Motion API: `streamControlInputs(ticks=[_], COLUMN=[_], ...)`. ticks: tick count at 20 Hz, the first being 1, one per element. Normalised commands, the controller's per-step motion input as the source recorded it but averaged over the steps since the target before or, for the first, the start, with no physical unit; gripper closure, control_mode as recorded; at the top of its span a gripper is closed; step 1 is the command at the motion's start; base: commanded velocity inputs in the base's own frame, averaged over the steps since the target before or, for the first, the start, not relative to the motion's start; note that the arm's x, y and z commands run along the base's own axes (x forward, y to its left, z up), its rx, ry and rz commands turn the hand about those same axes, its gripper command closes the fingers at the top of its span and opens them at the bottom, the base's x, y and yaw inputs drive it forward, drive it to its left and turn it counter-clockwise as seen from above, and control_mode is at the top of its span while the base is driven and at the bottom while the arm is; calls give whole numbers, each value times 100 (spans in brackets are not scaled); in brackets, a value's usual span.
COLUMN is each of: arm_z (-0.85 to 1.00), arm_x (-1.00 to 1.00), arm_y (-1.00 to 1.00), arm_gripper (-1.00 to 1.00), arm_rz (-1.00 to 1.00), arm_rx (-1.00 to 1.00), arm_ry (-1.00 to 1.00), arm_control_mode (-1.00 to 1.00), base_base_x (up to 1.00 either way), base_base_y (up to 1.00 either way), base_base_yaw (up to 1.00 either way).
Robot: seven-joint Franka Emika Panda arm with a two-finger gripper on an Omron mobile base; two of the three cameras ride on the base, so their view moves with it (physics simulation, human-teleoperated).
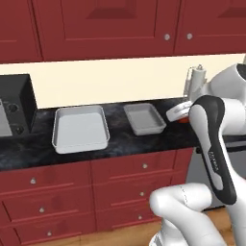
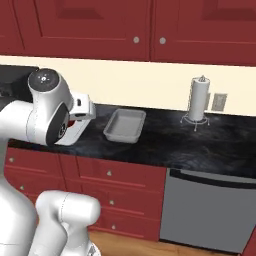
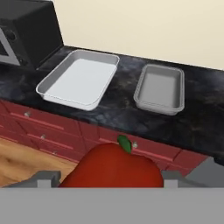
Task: Place one bell pepper and one fish in each tupperware on the nearby counter, to pack two identical lunches.
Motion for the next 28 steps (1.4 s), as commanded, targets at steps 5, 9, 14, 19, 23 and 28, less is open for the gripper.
streamControlInputs(ticks=[5,9,14,19,23,28], arm_z=[0,0,-90,-83,-70,-57], arm_x=[0,0,1,40,72,88], arm_y=[0,0,-44,-40,-26,-14], arm_gripper=[100,100,100,100,100,100], arm_rz=[0,0,0,0,0,0], arm_rx=[0,0,0,0,0,0], arm_ry=[0,0,0,0,0,0], arm_control_mode=[100,100,-100,-100,-100,-100], base_base_x=[93,50,0,0,0,0], base_base_y=[-1,-16,0,0,0,0], base_base_yaw=[0,0,0,0,0,0])
